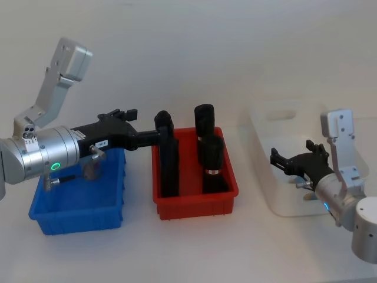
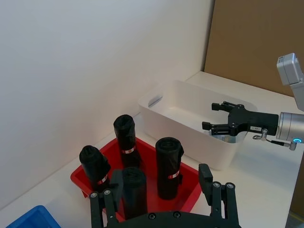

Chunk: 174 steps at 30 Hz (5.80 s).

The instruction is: Pick the cotton swabs from the blue box and place them into the white box.

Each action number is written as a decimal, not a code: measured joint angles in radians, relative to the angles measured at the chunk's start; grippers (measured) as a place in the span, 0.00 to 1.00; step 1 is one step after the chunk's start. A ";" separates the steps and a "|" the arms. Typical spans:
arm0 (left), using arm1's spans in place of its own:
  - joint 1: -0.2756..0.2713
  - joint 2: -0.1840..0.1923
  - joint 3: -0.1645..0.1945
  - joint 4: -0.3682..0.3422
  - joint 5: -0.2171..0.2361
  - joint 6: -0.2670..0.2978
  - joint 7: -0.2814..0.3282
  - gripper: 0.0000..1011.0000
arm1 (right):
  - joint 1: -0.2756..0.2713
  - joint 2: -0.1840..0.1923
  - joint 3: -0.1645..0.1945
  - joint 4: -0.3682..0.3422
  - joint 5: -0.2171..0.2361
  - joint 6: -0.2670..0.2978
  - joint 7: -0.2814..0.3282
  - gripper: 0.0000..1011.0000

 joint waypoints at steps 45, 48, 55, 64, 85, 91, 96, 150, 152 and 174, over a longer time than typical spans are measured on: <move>0.000 0.000 0.000 0.000 0.000 0.000 0.000 0.99 | -0.077 0.044 0.038 -0.155 0.026 -0.095 -0.007 0.99; 0.001 0.000 0.001 0.000 0.000 -0.003 0.003 0.99 | -0.081 0.045 0.038 -0.160 0.027 -0.095 -0.007 0.99; 0.024 -0.003 0.017 -0.008 0.012 -0.042 0.051 0.99 | -0.117 0.058 0.034 -0.203 0.038 -0.094 -0.007 0.99; 0.080 -0.010 0.057 -0.029 0.045 -0.138 0.166 0.99 | -0.200 0.087 0.023 -0.307 0.063 -0.091 -0.006 0.99; 0.213 -0.029 0.153 -0.077 0.123 -0.372 0.446 0.99 | -0.402 0.158 -0.002 -0.557 0.124 -0.085 -0.005 0.99; 0.248 -0.033 0.177 -0.089 0.143 -0.431 0.518 0.99 | -0.431 0.169 -0.006 -0.593 0.133 -0.083 -0.005 0.99; 0.280 -0.038 0.200 -0.102 0.162 -0.488 0.585 0.99 | -0.440 0.172 -0.007 -0.603 0.135 -0.083 -0.005 0.99; 0.307 -0.041 0.220 -0.111 0.178 -0.535 0.643 0.99 | -0.364 0.153 0.000 -0.503 0.134 -0.085 0.083 0.99; 0.307 -0.041 0.220 -0.111 0.178 -0.535 0.643 0.99 | -0.344 0.148 0.000 -0.476 0.134 -0.087 0.104 0.99; 0.307 -0.041 0.220 -0.111 0.178 -0.535 0.643 0.99 | -0.006 0.016 -0.047 -0.003 0.042 -0.203 0.391 0.99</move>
